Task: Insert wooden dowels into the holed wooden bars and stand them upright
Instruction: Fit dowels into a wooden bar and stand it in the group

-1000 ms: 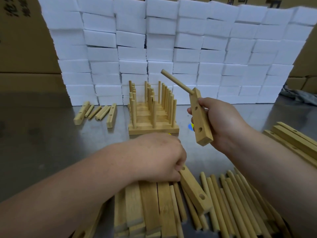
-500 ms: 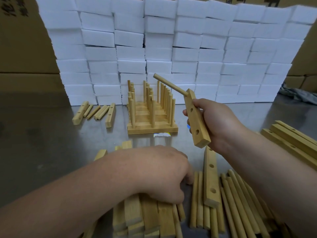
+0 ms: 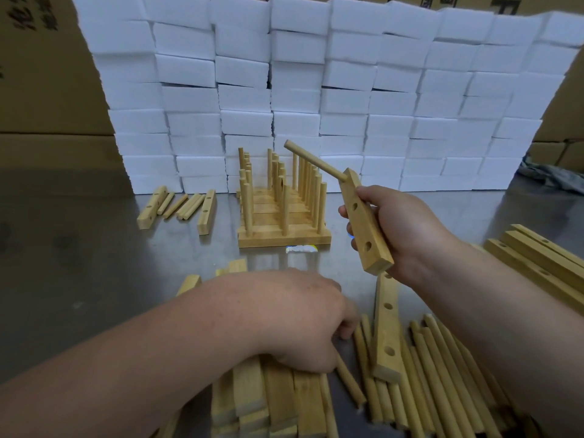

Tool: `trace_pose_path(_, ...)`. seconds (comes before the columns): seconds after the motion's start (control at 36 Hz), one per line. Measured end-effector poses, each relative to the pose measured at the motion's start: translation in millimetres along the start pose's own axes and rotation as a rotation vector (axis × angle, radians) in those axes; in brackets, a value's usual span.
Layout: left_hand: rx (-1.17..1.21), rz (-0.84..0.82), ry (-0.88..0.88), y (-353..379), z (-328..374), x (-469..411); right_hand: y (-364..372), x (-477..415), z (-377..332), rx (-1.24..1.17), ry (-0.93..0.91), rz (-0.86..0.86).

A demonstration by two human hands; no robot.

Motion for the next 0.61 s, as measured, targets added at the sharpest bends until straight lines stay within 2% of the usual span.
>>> trace_pose_path(0.31,-0.060,0.110,0.072,-14,3,1,-2,-2,0,-0.003,-0.002,0.004)
trace_pose_path(0.44,-0.033,0.231,0.047,-42,-6,12,-8,-4,-5,0.000,-0.024,0.031)
trace_pose_path(0.56,-0.112,0.086,-0.004,-19,-9,7,-8,-5,-3,0.006,-0.018,0.035)
trace_pose_path(0.61,-0.140,0.065,-0.012,-10,-6,0,-6,-4,-2,0.012,-0.017,0.024)
Point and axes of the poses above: each hand's wrist, its own x-axis away from the middle knuckle, its own y-axis out of the palm, z = x × y, the point moved 10 cm from there along -x, towards the middle knuckle, and after that the axes turned 3 degrees about x, right-handed, at the moved point
